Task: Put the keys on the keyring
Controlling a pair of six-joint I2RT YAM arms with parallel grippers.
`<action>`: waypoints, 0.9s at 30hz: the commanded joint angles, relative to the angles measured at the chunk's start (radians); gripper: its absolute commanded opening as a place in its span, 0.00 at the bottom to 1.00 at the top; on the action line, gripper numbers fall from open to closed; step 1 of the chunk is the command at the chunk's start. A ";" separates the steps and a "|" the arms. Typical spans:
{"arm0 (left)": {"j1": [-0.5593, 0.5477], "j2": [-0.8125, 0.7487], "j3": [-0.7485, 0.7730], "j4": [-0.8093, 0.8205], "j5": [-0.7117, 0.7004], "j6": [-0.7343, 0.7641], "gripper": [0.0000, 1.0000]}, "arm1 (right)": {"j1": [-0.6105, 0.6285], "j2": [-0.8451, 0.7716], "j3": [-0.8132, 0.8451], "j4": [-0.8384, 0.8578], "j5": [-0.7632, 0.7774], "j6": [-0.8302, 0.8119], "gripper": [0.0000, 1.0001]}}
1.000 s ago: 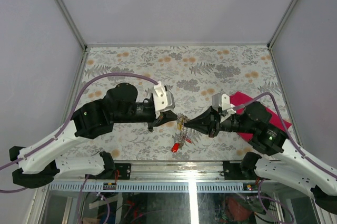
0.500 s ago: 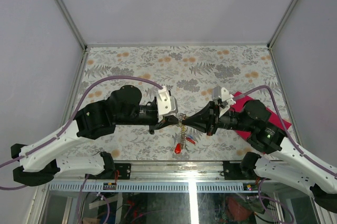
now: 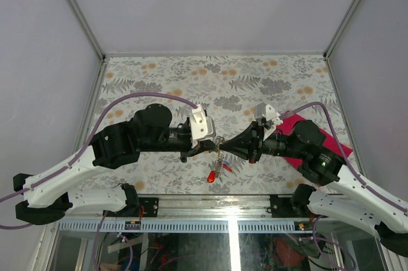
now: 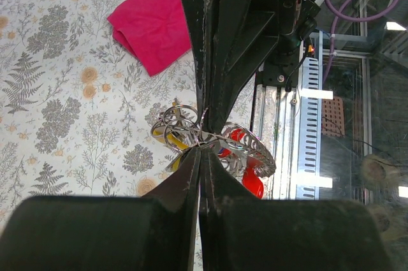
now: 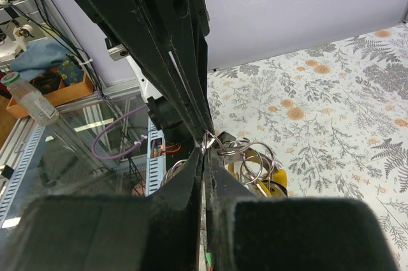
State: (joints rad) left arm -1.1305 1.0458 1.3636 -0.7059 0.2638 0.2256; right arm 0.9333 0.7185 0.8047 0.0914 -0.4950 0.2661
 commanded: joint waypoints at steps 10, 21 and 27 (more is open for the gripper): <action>-0.017 -0.006 0.042 0.018 -0.011 0.008 0.00 | 0.001 0.002 0.034 0.060 0.022 -0.002 0.00; -0.021 -0.002 0.041 0.017 -0.016 0.005 0.00 | 0.002 -0.001 0.033 0.052 0.025 -0.009 0.00; -0.025 0.002 0.030 0.016 -0.010 0.004 0.00 | 0.002 -0.028 0.014 0.110 0.058 0.004 0.00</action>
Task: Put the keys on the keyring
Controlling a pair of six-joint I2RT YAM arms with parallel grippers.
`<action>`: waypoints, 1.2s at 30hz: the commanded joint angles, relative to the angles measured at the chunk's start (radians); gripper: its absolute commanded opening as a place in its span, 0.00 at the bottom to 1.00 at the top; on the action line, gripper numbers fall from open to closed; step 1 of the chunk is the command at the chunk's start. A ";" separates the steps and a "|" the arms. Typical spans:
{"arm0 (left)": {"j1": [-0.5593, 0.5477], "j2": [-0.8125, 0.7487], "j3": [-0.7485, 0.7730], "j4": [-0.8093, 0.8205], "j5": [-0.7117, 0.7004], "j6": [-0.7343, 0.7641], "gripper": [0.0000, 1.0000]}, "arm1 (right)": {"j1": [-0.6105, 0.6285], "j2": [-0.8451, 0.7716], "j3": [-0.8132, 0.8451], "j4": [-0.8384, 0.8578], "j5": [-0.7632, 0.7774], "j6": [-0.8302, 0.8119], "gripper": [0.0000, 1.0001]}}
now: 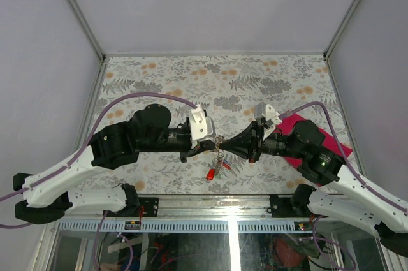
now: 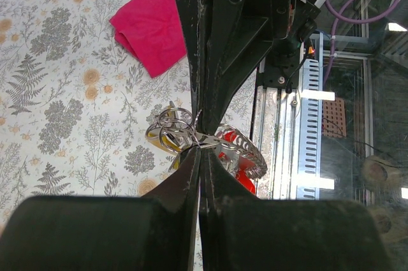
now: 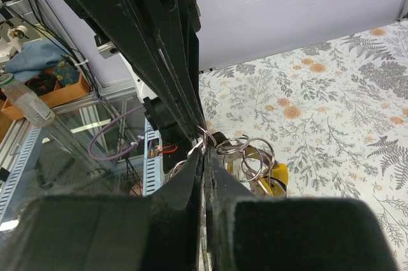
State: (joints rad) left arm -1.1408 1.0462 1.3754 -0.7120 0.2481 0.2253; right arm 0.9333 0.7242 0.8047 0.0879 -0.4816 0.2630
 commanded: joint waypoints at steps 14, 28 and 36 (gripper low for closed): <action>-0.025 0.033 0.023 0.004 0.010 0.014 0.00 | 0.001 -0.070 -0.018 0.190 0.125 0.031 0.00; -0.031 0.032 0.015 -0.014 -0.013 0.016 0.00 | 0.002 -0.110 -0.055 0.294 0.094 0.019 0.00; -0.031 0.037 0.015 -0.024 -0.025 0.021 0.00 | 0.002 -0.135 -0.068 0.318 0.082 0.009 0.00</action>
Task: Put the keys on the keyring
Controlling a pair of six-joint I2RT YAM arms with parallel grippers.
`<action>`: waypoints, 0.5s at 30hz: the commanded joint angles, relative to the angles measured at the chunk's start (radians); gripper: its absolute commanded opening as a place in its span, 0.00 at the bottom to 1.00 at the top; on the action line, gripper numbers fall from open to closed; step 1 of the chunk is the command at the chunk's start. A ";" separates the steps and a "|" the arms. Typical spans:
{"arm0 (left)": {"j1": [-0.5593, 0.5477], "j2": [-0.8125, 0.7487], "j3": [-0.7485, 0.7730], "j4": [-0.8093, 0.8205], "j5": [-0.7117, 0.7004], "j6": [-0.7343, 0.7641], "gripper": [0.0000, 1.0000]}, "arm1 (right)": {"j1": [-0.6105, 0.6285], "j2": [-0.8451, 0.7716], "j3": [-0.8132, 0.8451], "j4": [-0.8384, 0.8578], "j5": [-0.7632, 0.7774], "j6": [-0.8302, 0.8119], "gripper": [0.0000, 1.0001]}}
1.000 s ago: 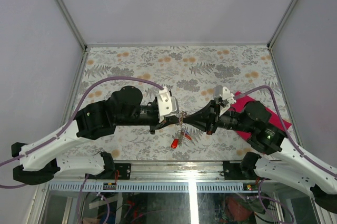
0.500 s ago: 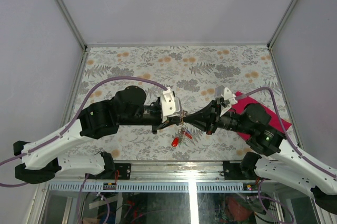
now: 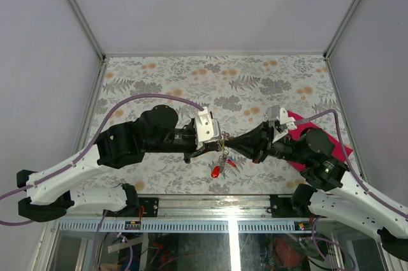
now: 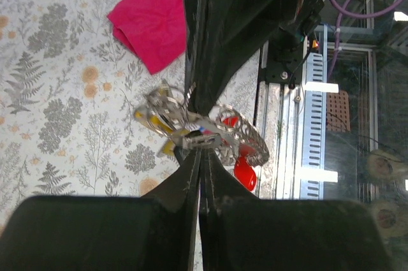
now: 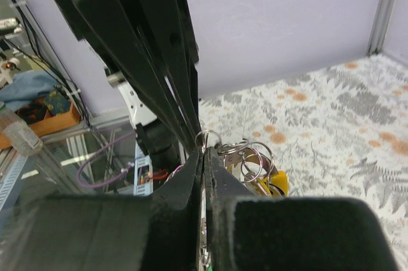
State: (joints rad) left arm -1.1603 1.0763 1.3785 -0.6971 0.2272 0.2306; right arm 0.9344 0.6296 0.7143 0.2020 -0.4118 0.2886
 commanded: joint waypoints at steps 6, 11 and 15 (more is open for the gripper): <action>-0.011 0.010 0.013 -0.050 -0.016 0.016 0.00 | 0.000 -0.058 0.012 0.230 0.002 -0.014 0.00; -0.011 0.000 0.006 -0.042 -0.039 0.004 0.00 | 0.000 -0.068 0.005 0.209 0.007 -0.024 0.00; -0.011 -0.021 -0.038 -0.003 -0.070 -0.049 0.00 | 0.000 -0.090 0.022 0.095 0.065 -0.095 0.00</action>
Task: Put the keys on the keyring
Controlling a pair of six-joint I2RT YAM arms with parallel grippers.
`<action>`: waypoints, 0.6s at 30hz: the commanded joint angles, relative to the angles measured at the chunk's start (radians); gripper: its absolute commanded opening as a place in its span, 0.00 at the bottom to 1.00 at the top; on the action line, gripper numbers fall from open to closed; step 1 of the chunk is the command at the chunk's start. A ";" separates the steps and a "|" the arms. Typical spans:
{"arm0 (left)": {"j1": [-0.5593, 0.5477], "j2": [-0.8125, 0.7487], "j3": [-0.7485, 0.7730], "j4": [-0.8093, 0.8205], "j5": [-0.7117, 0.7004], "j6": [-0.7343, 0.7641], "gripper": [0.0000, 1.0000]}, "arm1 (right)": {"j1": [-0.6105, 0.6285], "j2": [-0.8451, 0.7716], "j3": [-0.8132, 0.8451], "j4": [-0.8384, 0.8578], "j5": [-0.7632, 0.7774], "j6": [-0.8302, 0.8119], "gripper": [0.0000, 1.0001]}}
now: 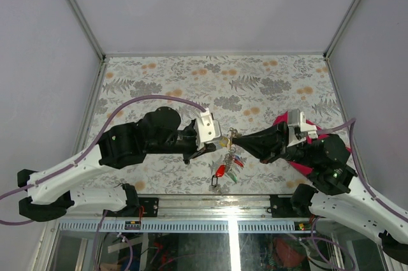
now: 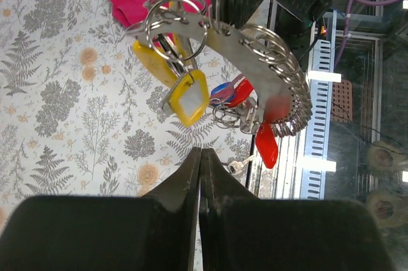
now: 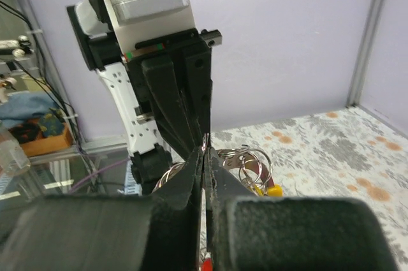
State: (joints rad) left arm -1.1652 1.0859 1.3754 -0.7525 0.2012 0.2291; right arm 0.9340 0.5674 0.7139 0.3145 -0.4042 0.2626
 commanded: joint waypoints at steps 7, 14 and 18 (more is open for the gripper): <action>-0.006 -0.125 -0.258 0.232 -0.230 -0.267 0.21 | 0.001 -0.067 0.099 -0.345 0.316 -0.228 0.00; -0.005 -0.121 -0.483 0.351 -0.352 -0.552 0.41 | 0.002 -0.092 0.117 -0.552 0.483 -0.218 0.00; -0.006 -0.089 -0.624 0.494 -0.259 -0.669 0.45 | 0.001 -0.112 0.106 -0.585 0.494 -0.206 0.00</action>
State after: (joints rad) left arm -1.1652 0.9737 0.8528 -0.4690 -0.0864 -0.2577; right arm 0.9340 0.4831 0.7849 -0.2531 0.0174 0.0605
